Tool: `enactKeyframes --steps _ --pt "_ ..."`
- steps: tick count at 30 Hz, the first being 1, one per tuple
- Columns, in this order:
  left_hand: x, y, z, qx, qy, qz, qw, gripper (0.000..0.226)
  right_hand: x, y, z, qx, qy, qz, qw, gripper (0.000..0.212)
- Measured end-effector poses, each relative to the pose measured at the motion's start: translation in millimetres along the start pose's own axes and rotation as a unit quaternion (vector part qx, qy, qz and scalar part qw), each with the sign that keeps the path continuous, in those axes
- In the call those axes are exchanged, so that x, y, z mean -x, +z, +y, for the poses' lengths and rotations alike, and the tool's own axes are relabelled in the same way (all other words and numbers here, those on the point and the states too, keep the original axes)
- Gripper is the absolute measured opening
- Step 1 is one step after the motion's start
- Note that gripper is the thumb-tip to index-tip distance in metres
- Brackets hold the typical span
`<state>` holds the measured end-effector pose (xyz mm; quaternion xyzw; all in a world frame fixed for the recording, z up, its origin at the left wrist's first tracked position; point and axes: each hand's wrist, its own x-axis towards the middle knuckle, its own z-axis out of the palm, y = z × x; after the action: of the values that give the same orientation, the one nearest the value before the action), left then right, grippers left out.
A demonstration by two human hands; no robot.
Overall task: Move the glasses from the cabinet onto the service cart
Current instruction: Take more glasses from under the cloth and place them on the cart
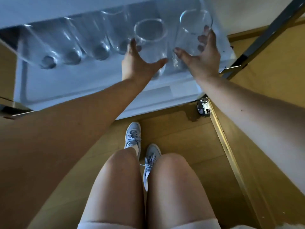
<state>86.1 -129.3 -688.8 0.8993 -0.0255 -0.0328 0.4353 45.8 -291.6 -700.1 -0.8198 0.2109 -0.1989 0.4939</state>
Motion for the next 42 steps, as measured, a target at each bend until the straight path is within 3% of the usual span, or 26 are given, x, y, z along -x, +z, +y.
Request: enactKeyframes --steps 8,12,15,18,21,28,35,42 --pt "-26.1 36.6 -8.4 0.120 0.008 0.090 0.989 0.089 -26.4 34.6 17.5 -0.048 -0.025 0.041 0.998 0.100" --pt "-24.6 50.3 -18.9 0.139 0.014 0.078 0.987 0.098 -23.7 51.9 25.4 -0.078 -0.051 0.082 0.992 0.106" --pt "-26.0 57.0 -29.6 0.158 0.010 0.065 0.985 0.106 -26.3 54.7 33.5 -0.076 -0.065 0.069 0.993 0.113" --pt "-28.6 60.3 -39.8 0.181 0.016 0.042 0.982 0.091 -26.3 49.5 42.5 -0.024 -0.069 0.037 0.997 0.116" --pt "-30.2 58.7 -41.7 0.187 0.013 0.047 0.981 0.083 -26.3 45.0 43.6 0.008 -0.062 0.006 0.998 0.114" --pt "-36.0 65.1 -38.8 0.149 -0.004 0.096 0.984 0.088 -40.5 54.0 44.9 0.057 -0.056 0.035 0.996 0.110" --pt "-59.1 74.1 -24.0 0.140 -0.028 0.117 0.983 0.093 -64.7 67.9 44.4 0.051 -0.051 0.077 0.994 0.084" --pt "-70.1 87.1 -16.2 0.117 -0.030 0.148 0.982 0.091 -64.8 75.3 50.0 0.021 -0.064 0.071 0.995 0.100"
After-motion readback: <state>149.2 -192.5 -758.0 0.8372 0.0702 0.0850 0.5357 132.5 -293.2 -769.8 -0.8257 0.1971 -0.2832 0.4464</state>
